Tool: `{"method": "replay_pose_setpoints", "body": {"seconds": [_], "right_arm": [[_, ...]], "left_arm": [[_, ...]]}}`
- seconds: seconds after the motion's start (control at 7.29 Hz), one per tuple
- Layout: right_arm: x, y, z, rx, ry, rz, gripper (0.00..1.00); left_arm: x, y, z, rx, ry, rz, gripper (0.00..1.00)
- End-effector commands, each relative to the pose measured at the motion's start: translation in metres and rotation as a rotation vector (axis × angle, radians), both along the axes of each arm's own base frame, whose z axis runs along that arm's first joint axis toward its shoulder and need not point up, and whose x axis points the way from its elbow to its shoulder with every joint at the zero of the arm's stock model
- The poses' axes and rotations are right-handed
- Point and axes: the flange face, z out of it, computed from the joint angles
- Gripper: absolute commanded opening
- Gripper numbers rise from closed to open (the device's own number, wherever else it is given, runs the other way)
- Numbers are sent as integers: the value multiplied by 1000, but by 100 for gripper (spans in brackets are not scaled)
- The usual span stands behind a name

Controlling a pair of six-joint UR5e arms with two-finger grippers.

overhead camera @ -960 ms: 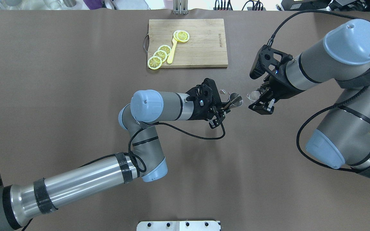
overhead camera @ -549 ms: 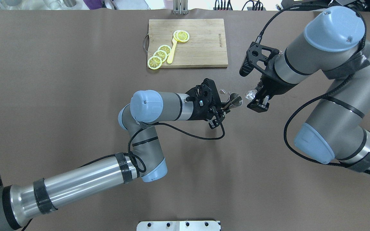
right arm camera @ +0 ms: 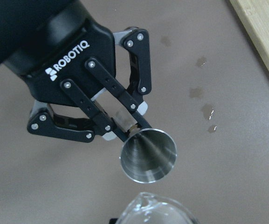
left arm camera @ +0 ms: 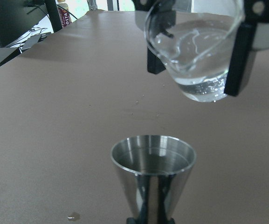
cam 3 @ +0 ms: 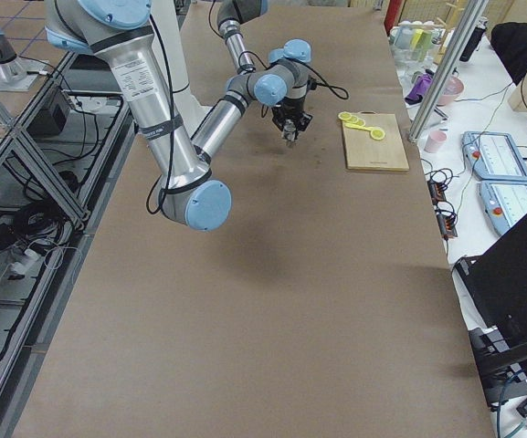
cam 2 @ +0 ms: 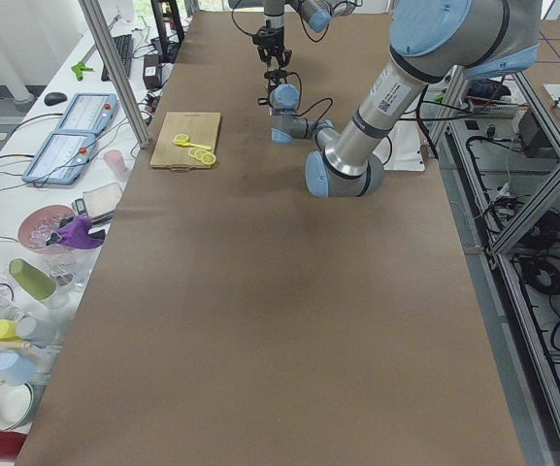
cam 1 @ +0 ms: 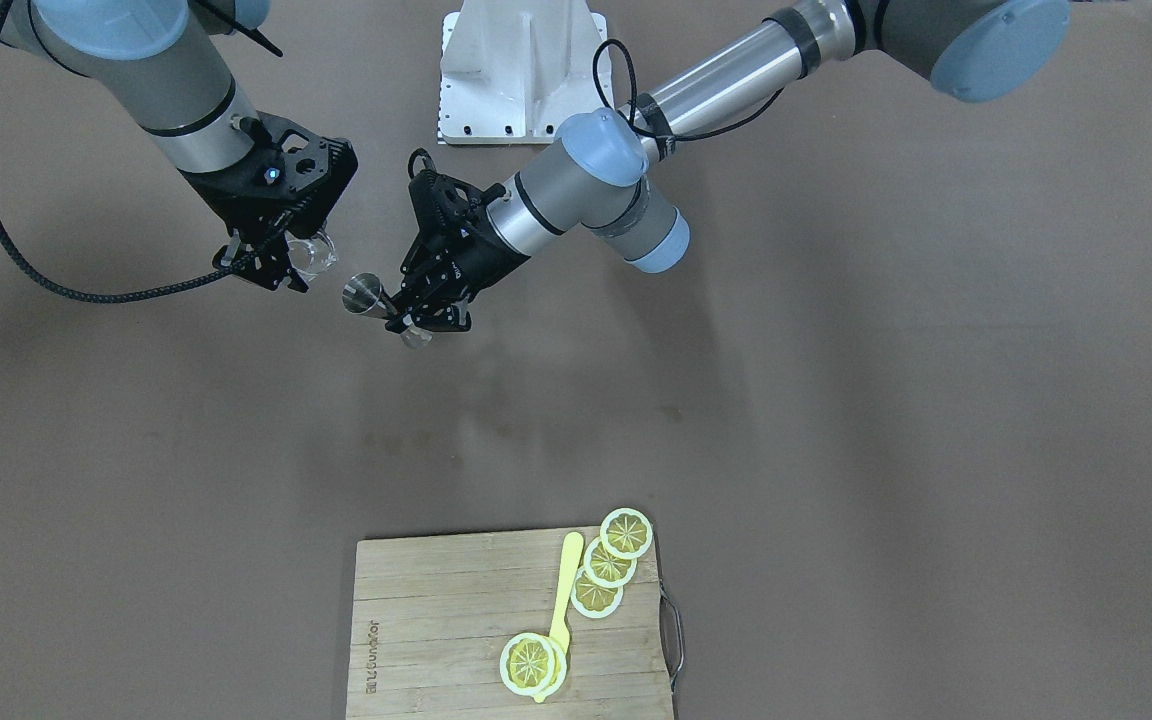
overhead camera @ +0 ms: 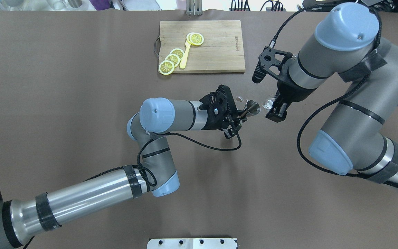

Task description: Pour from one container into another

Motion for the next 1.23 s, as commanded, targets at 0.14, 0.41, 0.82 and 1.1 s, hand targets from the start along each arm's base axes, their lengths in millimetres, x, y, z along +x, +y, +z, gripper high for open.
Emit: {"method": "replay_pose_setpoints", "body": {"seconds": [0.14,0.41,0.82,1.1], "right_arm": [[-10,-3,-13,-15,50,-19,0],[-12,-4,-15,-14,72,-33,0],[-19,-11,-14,-12,89,-36,0],[-14,-13,-14,12,94,-18,0]], "left_arm": [[-1,0,0,1,3,0,0],[-1,-1,2,0,0,-2,0],[-1,-1,0,1,3,-2,0],[-2,0,0,3,7,-2,0]]}}
